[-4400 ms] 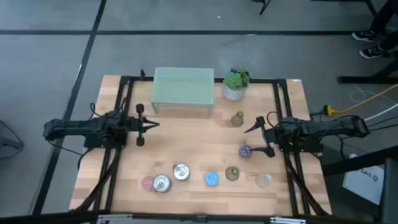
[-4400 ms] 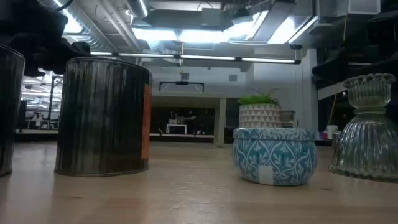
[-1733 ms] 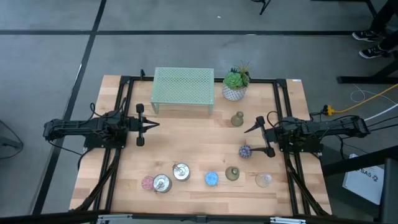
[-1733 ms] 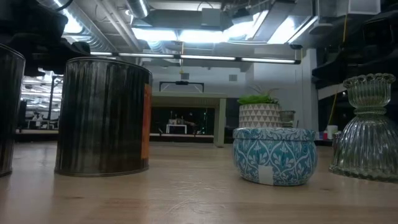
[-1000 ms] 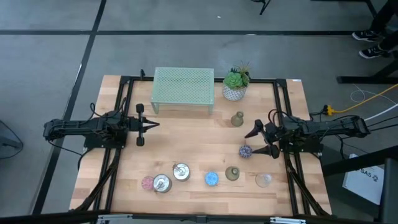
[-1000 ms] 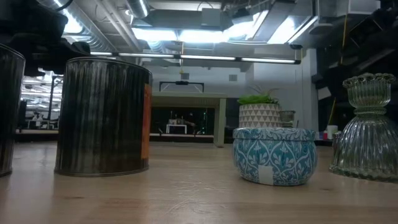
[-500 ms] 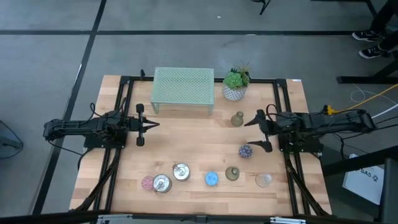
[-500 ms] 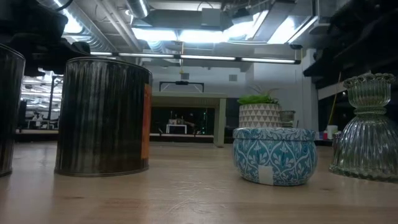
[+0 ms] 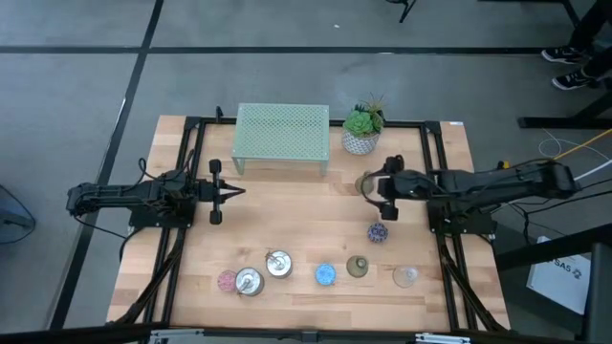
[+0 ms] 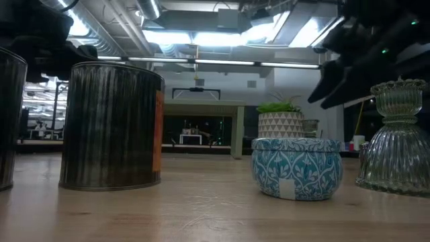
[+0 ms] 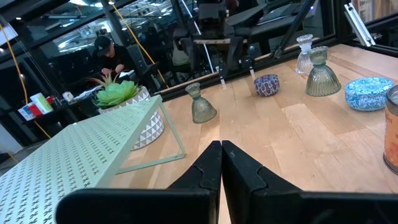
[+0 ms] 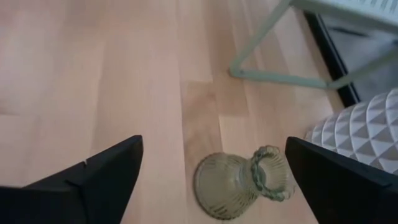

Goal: Pick & Place candle stick holders
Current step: Put the top green glass candle holder on the shelf

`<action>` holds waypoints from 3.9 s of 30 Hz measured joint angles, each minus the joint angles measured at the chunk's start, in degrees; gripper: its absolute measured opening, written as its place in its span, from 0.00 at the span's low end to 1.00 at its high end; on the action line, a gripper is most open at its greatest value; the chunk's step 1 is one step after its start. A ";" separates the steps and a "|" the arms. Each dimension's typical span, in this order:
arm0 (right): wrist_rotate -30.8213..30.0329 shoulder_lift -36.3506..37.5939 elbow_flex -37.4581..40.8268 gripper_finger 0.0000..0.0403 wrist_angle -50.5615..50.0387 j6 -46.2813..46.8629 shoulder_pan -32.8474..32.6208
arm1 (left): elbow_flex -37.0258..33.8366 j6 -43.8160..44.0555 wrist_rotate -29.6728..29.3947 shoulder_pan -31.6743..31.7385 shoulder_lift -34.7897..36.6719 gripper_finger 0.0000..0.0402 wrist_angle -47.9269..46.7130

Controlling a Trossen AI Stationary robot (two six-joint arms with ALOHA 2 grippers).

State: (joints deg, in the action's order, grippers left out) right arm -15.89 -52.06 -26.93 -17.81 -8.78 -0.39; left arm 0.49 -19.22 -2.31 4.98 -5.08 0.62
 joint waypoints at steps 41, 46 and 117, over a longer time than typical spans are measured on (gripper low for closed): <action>-5.29 -14.97 -3.03 0.44 0.68 -2.62 3.52 | -0.02 0.01 0.00 0.01 0.00 0.02 0.01; -5.84 -14.95 -3.03 0.34 0.45 -1.34 3.54 | -0.02 0.02 0.00 0.00 0.00 0.02 0.00; 5.82 -38.10 -61.80 0.06 -11.29 -11.67 13.36 | 0.00 0.02 0.31 0.02 0.00 0.01 0.00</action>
State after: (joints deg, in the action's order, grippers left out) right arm -10.07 -90.15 -88.73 -29.11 -20.45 12.97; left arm 0.49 -19.20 -2.00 4.99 -5.08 0.62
